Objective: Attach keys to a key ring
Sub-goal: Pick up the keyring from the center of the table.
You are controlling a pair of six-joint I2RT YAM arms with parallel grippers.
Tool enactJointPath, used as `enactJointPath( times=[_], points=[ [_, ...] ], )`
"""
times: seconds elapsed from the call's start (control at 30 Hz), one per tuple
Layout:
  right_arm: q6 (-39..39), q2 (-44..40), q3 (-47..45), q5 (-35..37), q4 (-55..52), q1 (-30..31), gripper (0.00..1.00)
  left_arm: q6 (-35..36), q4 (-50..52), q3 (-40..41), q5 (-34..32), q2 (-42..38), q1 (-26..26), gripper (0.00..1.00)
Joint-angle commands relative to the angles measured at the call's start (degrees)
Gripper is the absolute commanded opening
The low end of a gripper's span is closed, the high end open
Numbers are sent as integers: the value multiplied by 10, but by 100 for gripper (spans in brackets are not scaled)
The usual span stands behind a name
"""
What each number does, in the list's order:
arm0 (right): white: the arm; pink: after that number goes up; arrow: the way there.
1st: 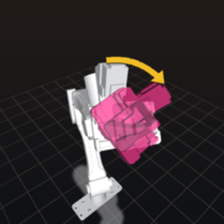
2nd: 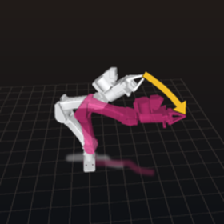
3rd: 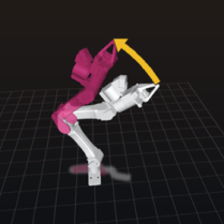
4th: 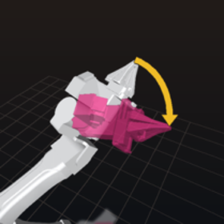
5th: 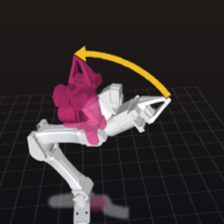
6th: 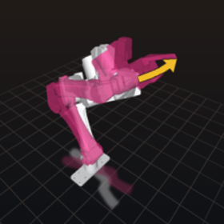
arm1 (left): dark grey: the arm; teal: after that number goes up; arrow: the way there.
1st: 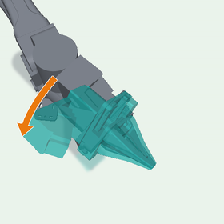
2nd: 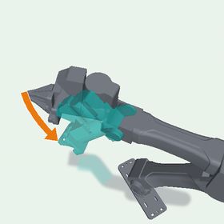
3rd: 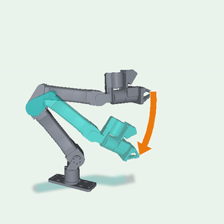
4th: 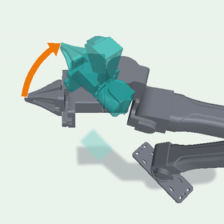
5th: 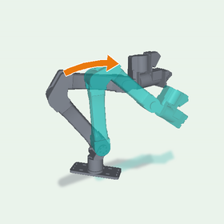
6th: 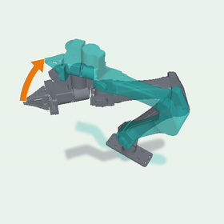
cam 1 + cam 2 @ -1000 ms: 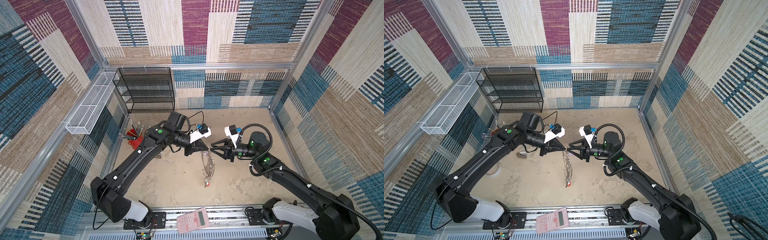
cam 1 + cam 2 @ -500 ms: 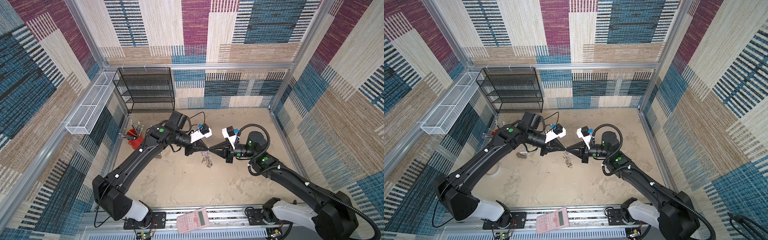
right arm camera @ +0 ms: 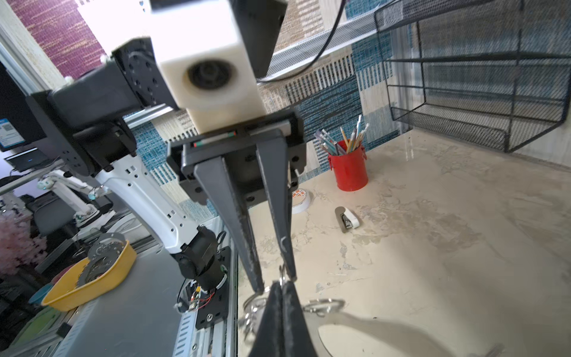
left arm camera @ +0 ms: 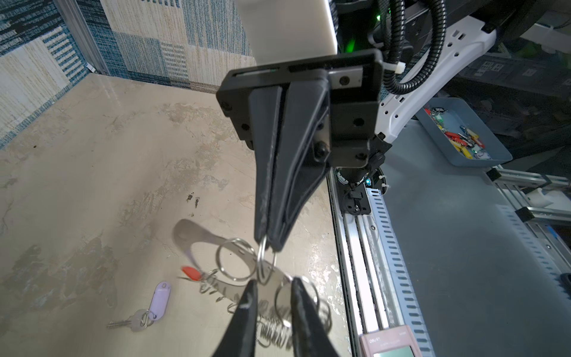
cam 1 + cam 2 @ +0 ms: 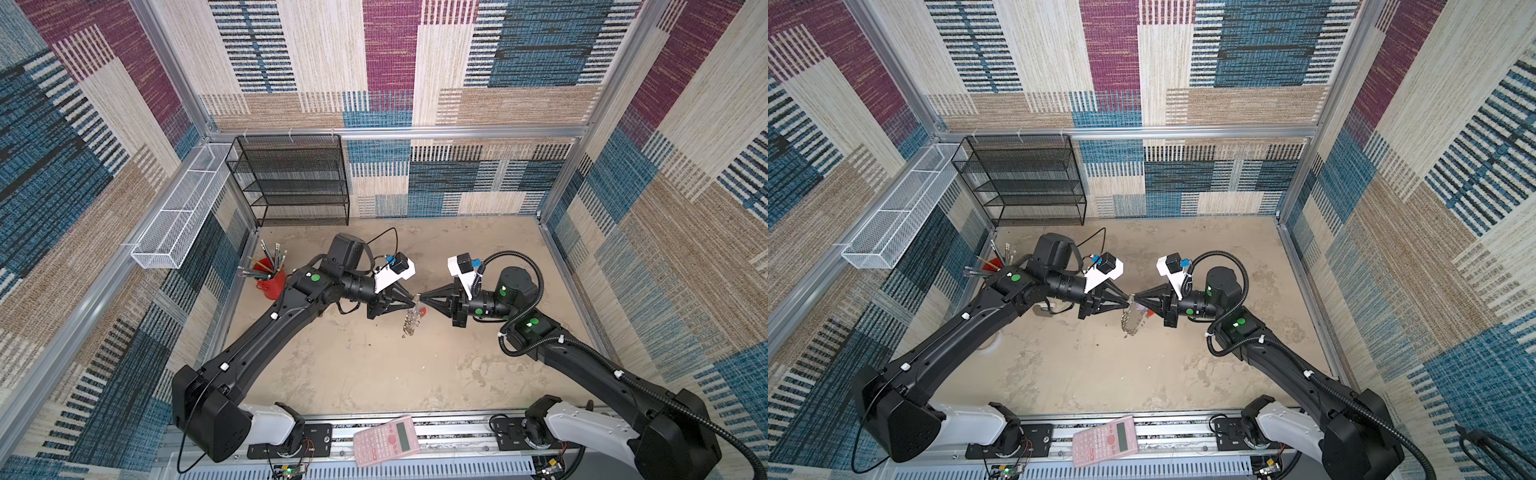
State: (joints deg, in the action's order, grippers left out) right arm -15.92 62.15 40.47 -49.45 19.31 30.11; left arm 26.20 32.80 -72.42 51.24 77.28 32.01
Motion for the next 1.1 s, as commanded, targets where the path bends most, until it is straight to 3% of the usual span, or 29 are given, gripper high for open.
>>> enactJointPath(
  times=[0.0,0.3,0.5,0.77,1.07],
  points=[
    [-21,-6,0,-2,54,0,0,-62,-87,33,34,-18,-10,28],
    [-42,0,-8,-22,93,0,0,-157,-237,96,90,-39,-18,37],
    [-65,1,-18,-30,126,0,0,-210,-311,122,107,-37,-18,38],
    [-89,6,-31,-42,162,0,0,-255,-375,132,116,-24,-18,34],
    [-91,3,-31,-31,172,0,0,-261,-375,137,121,-17,-17,29]
  ],
)
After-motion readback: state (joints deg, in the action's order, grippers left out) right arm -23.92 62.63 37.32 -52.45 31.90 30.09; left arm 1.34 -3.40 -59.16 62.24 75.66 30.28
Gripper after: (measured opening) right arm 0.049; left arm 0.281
